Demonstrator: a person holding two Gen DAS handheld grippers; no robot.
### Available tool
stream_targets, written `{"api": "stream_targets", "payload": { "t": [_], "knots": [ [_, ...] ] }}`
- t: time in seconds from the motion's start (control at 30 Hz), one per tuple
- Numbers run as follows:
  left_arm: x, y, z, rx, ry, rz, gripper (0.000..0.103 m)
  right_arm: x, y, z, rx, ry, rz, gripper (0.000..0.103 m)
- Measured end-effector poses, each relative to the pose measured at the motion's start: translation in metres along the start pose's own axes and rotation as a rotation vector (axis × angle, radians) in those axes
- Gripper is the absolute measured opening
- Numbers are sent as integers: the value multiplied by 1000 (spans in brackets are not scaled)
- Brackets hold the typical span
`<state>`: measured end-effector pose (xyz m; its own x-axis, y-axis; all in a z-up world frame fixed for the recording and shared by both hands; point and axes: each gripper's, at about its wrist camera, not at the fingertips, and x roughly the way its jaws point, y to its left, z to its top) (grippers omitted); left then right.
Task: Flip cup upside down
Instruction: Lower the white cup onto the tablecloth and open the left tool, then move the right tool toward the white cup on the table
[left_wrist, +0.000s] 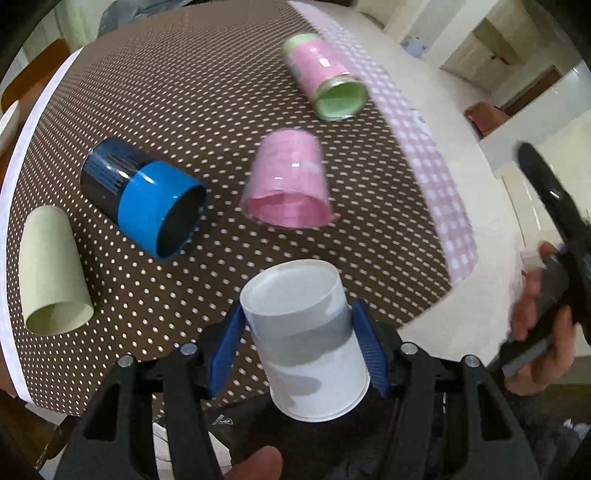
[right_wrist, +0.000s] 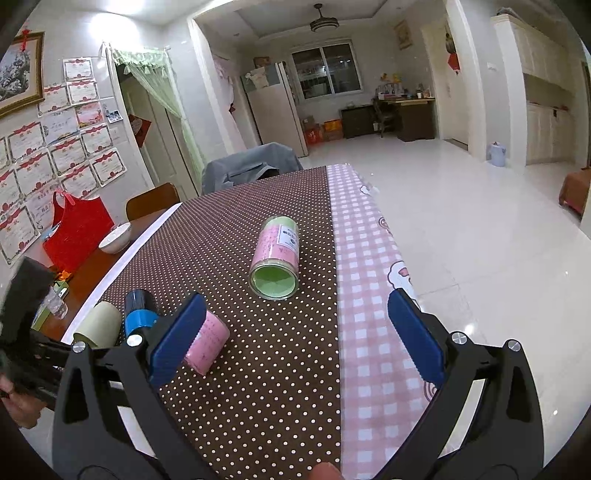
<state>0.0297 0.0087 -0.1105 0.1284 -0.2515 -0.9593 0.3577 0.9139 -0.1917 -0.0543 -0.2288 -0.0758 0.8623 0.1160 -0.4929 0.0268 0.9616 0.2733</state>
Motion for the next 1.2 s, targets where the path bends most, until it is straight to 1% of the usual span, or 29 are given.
{"api": "stream_targets", "payload": {
  "t": [0.03, 0.07, 0.1, 0.13, 0.17, 0.2, 0.3, 0.43, 0.6, 0.73, 0.9, 1.13, 1.2],
  "knots": [
    [1, 7, 3, -9, -1, 3, 60, 0, 1, 0, -4, 1, 1, 97],
    [4, 9, 6, -15, -3, 22, 60, 0, 1, -1, -7, 1, 2, 97],
    [6, 11, 9, -12, -11, 45, 64, 1, 2, -1, -9, 2, 1, 97],
    [6, 11, 10, -5, -24, 63, 71, 2, 3, -1, -11, 4, 2, 97],
    [5, 12, 11, -1, -45, 80, 73, 2, 4, -2, -11, 7, 4, 97],
    [3, 12, 12, 3, -68, 91, 74, 3, 5, -2, -13, 10, 5, 97],
    [-2, 9, 13, 19, -102, 107, 76, 5, 9, -2, -17, 19, 12, 97],
    [-15, 3, 1, 54, -183, 129, 76, 5, 17, -3, -23, 31, 30, 97],
    [-35, 6, -11, 58, -279, 156, 77, 4, 30, -2, -52, 36, 40, 97],
    [-52, 12, -24, 46, -358, 170, 77, 2, 43, 0, -76, 37, 48, 97],
    [-70, 16, -40, 28, -456, 205, 77, 2, 60, 2, -115, 45, 63, 97],
    [-90, 23, -60, 10, -563, 249, 77, 4, 86, 3, -166, 66, 95, 97],
    [-93, 24, -67, 0, -588, 266, 77, 7, 95, 2, -180, 87, 121, 97]
  ]
}}
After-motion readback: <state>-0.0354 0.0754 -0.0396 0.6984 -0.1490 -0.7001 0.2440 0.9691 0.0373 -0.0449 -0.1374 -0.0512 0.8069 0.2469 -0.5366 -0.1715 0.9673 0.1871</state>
